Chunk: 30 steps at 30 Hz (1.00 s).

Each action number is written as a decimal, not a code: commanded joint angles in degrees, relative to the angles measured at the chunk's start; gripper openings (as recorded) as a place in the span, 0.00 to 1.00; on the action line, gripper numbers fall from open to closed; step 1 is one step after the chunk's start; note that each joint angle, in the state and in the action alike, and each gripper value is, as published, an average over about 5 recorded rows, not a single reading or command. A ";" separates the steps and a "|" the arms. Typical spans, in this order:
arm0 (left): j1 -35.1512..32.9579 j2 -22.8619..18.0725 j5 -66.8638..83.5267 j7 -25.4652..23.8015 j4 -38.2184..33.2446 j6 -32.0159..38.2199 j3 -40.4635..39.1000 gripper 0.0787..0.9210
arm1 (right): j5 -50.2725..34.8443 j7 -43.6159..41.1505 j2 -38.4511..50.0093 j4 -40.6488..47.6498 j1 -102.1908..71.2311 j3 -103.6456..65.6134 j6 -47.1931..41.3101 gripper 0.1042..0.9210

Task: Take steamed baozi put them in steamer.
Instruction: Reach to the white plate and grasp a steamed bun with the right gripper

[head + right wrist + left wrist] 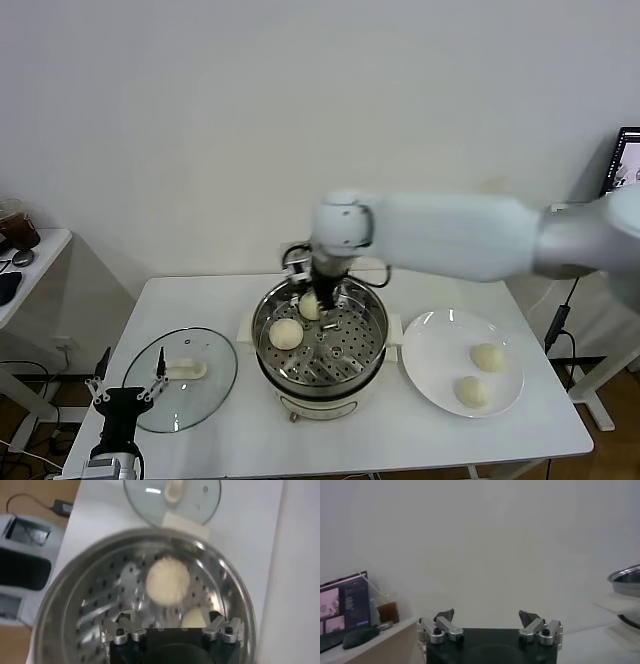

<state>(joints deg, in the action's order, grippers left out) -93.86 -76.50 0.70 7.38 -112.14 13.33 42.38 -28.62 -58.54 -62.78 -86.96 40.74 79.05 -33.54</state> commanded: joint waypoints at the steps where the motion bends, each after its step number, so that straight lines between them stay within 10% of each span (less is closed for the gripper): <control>1: 0.17 0.68 -0.02 -0.08 0.21 -0.03 -0.25 0.88 | 10.29 -11.40 23.94 -10.32 6.48 1.32 12.10 0.88; 14: 0.13 0.85 -1.08 -0.25 0.59 -0.50 -0.99 0.88 | 29.55 -12.38 46.50 -11.08 -22.78 -15.38 20.62 0.88; 30: -0.95 -0.23 -1.70 -0.16 0.33 -0.48 0.30 0.88 | 36.64 -7.31 41.66 -5.88 -48.50 -33.28 20.82 0.88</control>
<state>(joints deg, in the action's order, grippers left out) -94.67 -76.65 -0.92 7.20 -111.80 12.78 42.45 2.88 -66.95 -22.50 -94.30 5.48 54.25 -14.24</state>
